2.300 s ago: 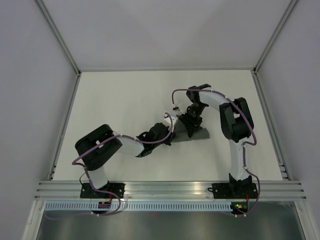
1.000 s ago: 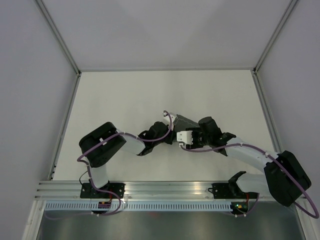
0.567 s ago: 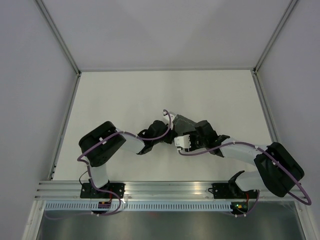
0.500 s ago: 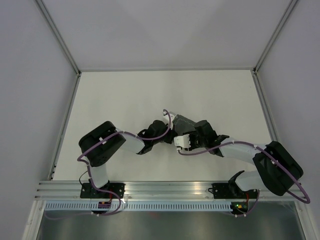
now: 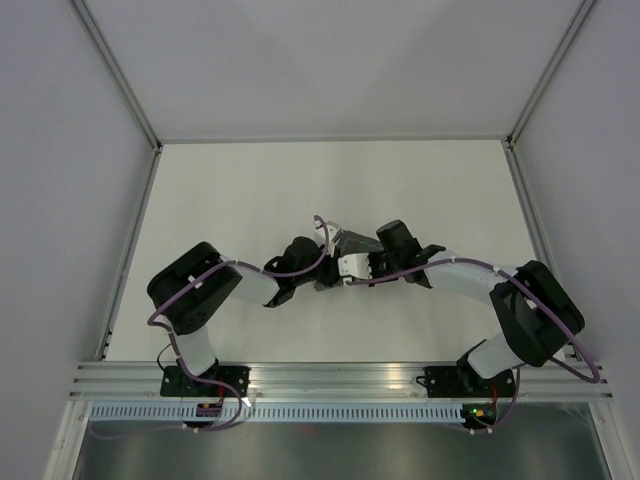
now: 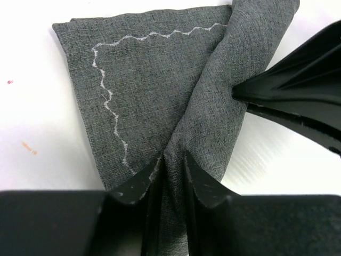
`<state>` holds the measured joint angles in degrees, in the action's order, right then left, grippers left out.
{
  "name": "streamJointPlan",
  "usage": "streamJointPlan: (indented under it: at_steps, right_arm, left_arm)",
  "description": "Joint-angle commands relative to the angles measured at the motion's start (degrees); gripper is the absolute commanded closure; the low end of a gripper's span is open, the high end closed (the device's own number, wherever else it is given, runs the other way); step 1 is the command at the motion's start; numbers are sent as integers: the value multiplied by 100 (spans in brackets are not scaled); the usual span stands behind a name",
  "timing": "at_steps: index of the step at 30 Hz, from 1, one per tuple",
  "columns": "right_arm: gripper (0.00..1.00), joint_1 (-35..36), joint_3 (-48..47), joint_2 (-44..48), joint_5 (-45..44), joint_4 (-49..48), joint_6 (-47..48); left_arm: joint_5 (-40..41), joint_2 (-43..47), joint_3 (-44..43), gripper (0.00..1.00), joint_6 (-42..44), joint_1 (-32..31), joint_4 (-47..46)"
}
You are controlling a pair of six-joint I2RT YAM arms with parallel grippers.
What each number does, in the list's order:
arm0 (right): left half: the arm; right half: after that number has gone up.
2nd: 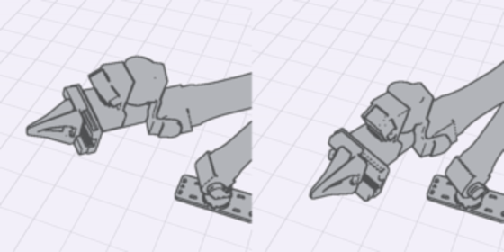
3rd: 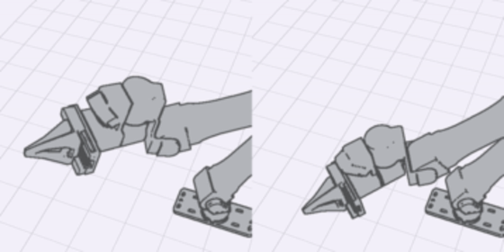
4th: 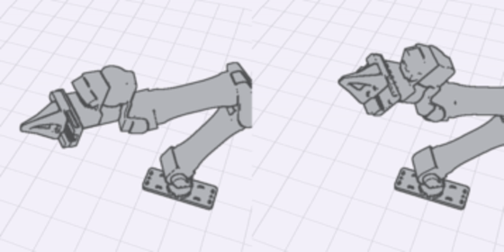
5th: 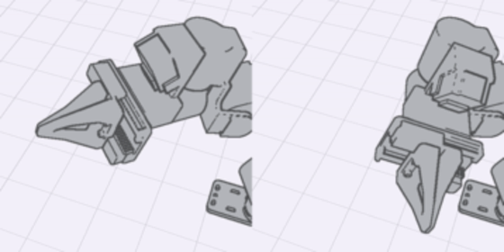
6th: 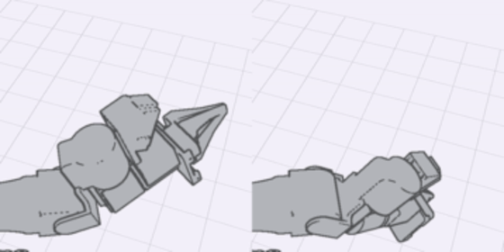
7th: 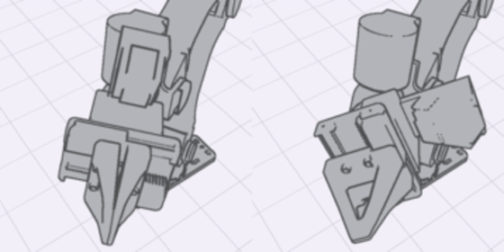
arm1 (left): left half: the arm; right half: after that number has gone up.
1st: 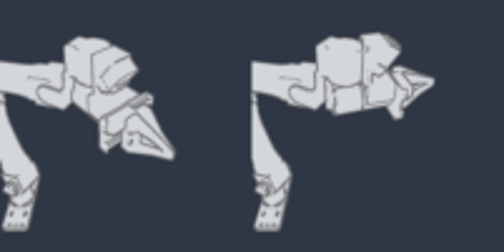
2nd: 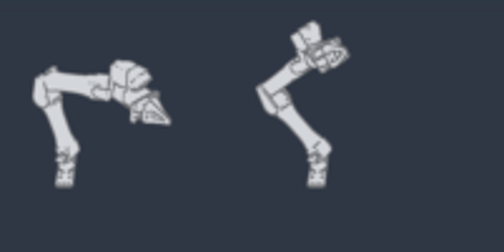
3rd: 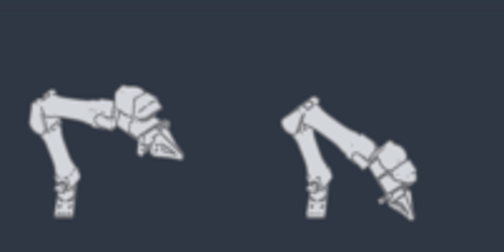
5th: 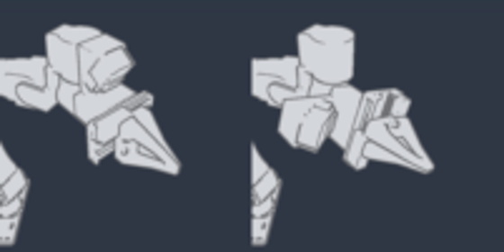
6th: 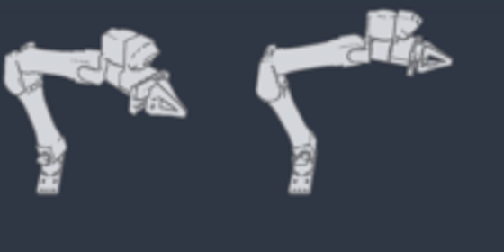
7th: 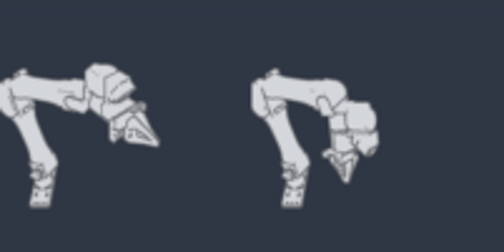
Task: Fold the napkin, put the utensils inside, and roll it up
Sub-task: Roll the napkin at the center of the board.
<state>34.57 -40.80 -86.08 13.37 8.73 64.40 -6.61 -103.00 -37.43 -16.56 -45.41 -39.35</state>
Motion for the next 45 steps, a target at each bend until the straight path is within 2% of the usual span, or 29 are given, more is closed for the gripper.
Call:
streamJointPlan:
  at_steps: [1, 6, 11, 15, 18, 21, 22, 23, 26, 29, 31, 35, 37, 41, 45]
  right_arm:
    - [94, -204, -542, -644, 570, 1856, -139]
    - [96, -547, -1578, -1340, 1080, 3036, 81]
    - [96, -627, -2125, -1920, 1142, 3881, 152]
    - [97, -635, -2756, -2280, 1203, 4487, 143]
    - [97, -653, -3222, -2728, 1265, 5171, 204]
    - [97, -670, -3705, -3088, 1344, 5620, 257]
    - [97, -688, -3821, -3177, 1353, 5700, 257]
    - [97, -688, -3935, -3273, 1353, 5797, 257]
    - [98, -723, -4488, -3651, 1414, 6087, 231]
    - [98, -723, -4883, -4021, 1449, 6307, 170]
    - [98, -723, -5034, -4232, 1432, 6360, 126]
    - [98, -723, -5490, -4539, 1371, 6483, 29]
    - [98, -732, -5614, -4707, 1353, 6562, -7]
    - [99, -732, -5755, -4812, 1344, 6571, -50]
    - [99, -732, -5755, -4830, 1300, 6580, -68]
  left_arm:
    - [-113, 201, 332, 72, -347, 67, 534]
    - [204, 578, 596, 61, -673, 190, 42]
    - [844, 886, 860, 50, -867, 278, -362]
    - [1512, 1334, 1255, 47, -963, 296, -783]
    - [2005, 1975, 1895, 43, -955, 287, -1258]
    - [2172, 2626, 2116, 39, -588, 165, -1251]
    - [2190, 2766, 2126, 24, -464, 103, -1163]
    - [2234, 3020, 2108, 20, -332, 24, -910]
    - [2822, 3207, 1801, 23, 458, -608, -451]
    - [3271, 2980, 1502, 27, 1030, -1275, -143]
    - [3525, 2760, 1388, 28, 1435, -1488, -178]
    - [3947, 1829, 1045, 29, 2199, -2093, -388]
    - [4290, 1162, 861, 29, 2674, -2244, -940]
    - [4318, 273, 948, 25, 3315, -2402, -2493]
    - [4247, -229, 896, 22, 3536, -2394, -3078]
